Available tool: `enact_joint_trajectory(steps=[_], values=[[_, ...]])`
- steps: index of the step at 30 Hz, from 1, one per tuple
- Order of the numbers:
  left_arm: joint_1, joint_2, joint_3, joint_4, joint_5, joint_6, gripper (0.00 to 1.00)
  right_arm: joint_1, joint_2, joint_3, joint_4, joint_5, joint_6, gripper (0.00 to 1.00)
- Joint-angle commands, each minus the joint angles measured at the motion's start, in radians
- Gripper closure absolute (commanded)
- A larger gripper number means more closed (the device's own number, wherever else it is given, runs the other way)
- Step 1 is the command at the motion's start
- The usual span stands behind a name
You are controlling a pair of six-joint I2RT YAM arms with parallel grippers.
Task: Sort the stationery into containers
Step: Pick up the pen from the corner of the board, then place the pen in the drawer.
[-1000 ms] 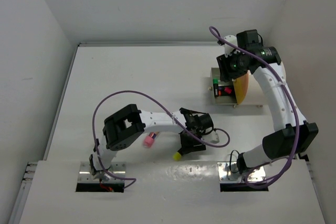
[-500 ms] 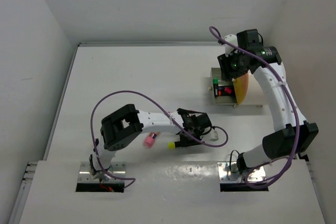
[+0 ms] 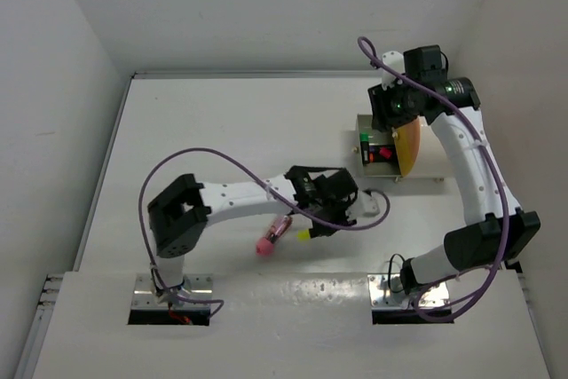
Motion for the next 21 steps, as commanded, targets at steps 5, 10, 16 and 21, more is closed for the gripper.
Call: enact_joint_trajectory(steps=[5,10,16,21], values=[[0.171,-0.271,0.119,0.268,0.177,-0.230,1.00,0.006,-0.050,0.140,0.143,-0.046,0.132,0.56],[0.350,-0.145,0.238,0.504,0.319,-0.469,1.00,0.006,-0.068,0.155,0.233,0.009,0.186,0.56],[0.422,0.075,0.349,0.879,0.484,-0.830,1.00,-0.005,-0.099,0.099,0.307,0.143,0.183,0.58],[0.436,0.223,0.494,0.964,0.465,-0.934,1.00,-0.059,-0.094,0.102,0.313,0.234,0.137,0.59]])
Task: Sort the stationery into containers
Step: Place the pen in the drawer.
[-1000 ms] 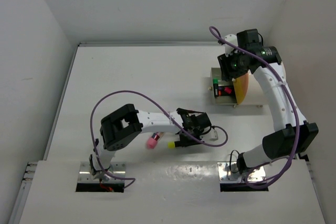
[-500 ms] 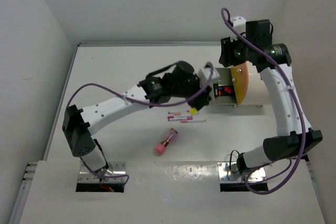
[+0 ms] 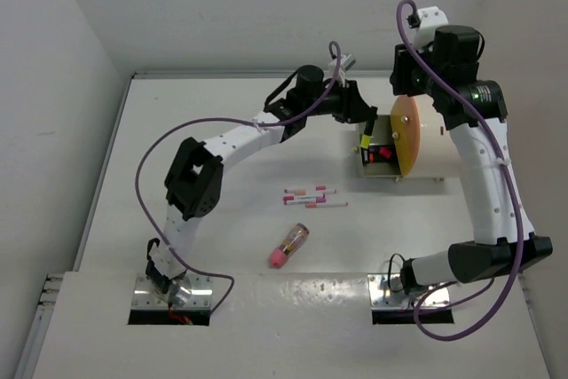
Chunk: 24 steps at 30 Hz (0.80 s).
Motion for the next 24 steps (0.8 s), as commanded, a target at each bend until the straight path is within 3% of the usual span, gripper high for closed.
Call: enact_joint_trajectory(steps=[1,7,18,21,23,24], values=[[-0.003,0.040,0.120,0.183,0.034,-0.148,1.00,-0.062,-0.013,0.003,0.046,0.095,-0.021,0.59],[0.002,0.150,0.160,0.277,0.016,-0.157,1.00,-0.179,-0.019,-0.020,-0.004,0.087,-0.050,0.55],[0.009,0.296,0.258,0.257,-0.019,-0.104,0.90,-0.264,0.007,-0.072,-0.030,0.039,-0.147,0.55],[0.011,0.311,0.266,0.234,-0.016,-0.065,0.79,-0.274,0.027,-0.076,-0.030,0.038,-0.153,0.58],[0.014,0.321,0.263,0.222,-0.006,-0.056,0.65,-0.279,0.044,-0.064,-0.053,0.042,-0.152,0.61],[0.016,0.324,0.263,0.215,0.005,-0.054,0.50,-0.279,0.064,-0.057,-0.082,0.046,-0.147,0.61]])
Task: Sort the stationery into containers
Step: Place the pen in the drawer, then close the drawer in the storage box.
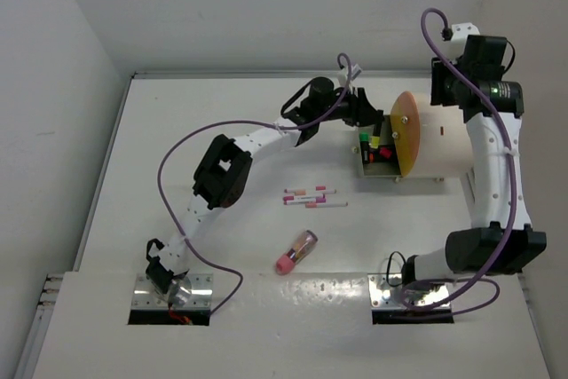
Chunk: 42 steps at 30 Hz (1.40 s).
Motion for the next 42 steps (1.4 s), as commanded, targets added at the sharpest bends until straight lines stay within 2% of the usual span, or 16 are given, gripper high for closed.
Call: enact_joint_trajectory(steps=[1,4,6,9,10,13,14,17,20,24,28,33,42], values=[[0.013,-0.007,0.048,0.028,0.019,0.036,0.41,-0.011,0.047,0.030,-0.038,-0.004,-0.011,0.61],[0.014,-0.010,0.051,0.024,0.017,0.042,0.21,-0.013,0.053,0.031,-0.062,-0.009,-0.008,0.61],[0.019,-0.019,0.059,0.018,0.011,0.048,0.16,-0.013,0.055,0.027,-0.070,-0.009,-0.007,0.60],[0.036,-0.071,0.043,-0.010,0.002,0.053,0.16,-0.016,0.058,0.027,-0.070,-0.003,-0.008,0.59],[0.043,-0.091,-0.010,-0.018,-0.007,0.060,0.18,-0.016,0.061,0.025,-0.067,0.000,-0.013,0.59],[0.089,-0.197,-0.139,0.004,-0.062,0.042,0.37,-0.016,0.074,0.028,-0.061,0.016,-0.019,0.60],[0.117,-0.233,-0.211,0.018,-0.067,0.033,0.51,-0.017,0.081,0.027,-0.062,0.014,-0.019,0.61],[0.161,-0.263,-0.298,0.016,-0.024,-0.004,0.68,-0.016,0.091,0.027,-0.061,0.014,-0.017,0.64],[0.185,-0.270,-0.352,0.050,0.042,-0.056,0.78,-0.014,0.090,0.010,-0.056,0.005,-0.030,0.69],[0.183,-0.273,-0.426,0.081,0.060,-0.065,0.78,-0.016,0.088,-0.021,-0.044,0.002,-0.036,0.72],[0.179,-0.258,-0.441,0.084,0.059,-0.068,0.71,-0.014,0.105,-0.022,-0.061,-0.010,-0.036,0.73],[0.169,-0.229,-0.464,0.105,0.066,-0.091,0.71,-0.016,0.127,-0.019,-0.094,-0.041,-0.025,0.72],[0.110,-0.140,-0.434,0.117,0.073,-0.128,0.68,-0.014,0.133,-0.051,-0.108,-0.069,-0.030,0.72]])
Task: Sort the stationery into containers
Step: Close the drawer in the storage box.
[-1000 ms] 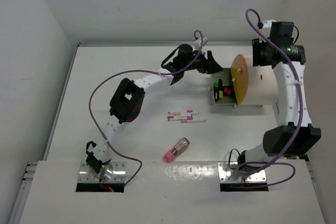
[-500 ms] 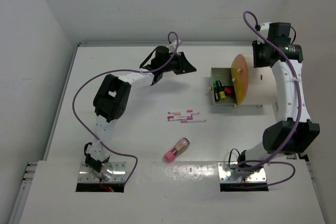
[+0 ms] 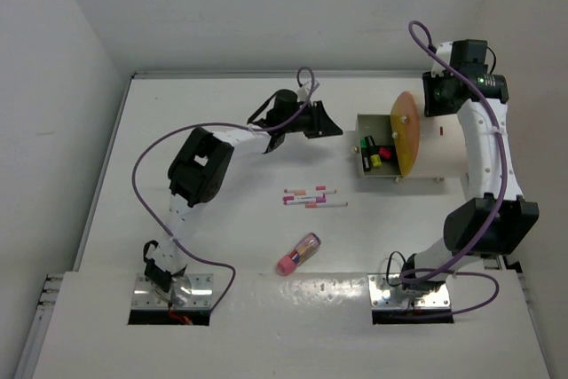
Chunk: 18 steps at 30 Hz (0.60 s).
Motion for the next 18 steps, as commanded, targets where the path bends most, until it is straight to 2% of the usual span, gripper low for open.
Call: enact_joint_trajectory(steps=[1,10,18], values=[[-0.037,0.046,0.036,0.042,0.016,-0.022,0.68,-0.002,0.007,-0.029,-0.025,-0.030,0.000,0.72],[-0.081,0.119,0.124,0.056,0.017,-0.047,0.74,0.000,-0.003,-0.052,-0.034,-0.031,-0.003,0.72],[-0.121,0.179,0.188,0.072,0.037,-0.056,0.74,0.004,-0.001,-0.065,-0.050,-0.083,-0.001,0.74]])
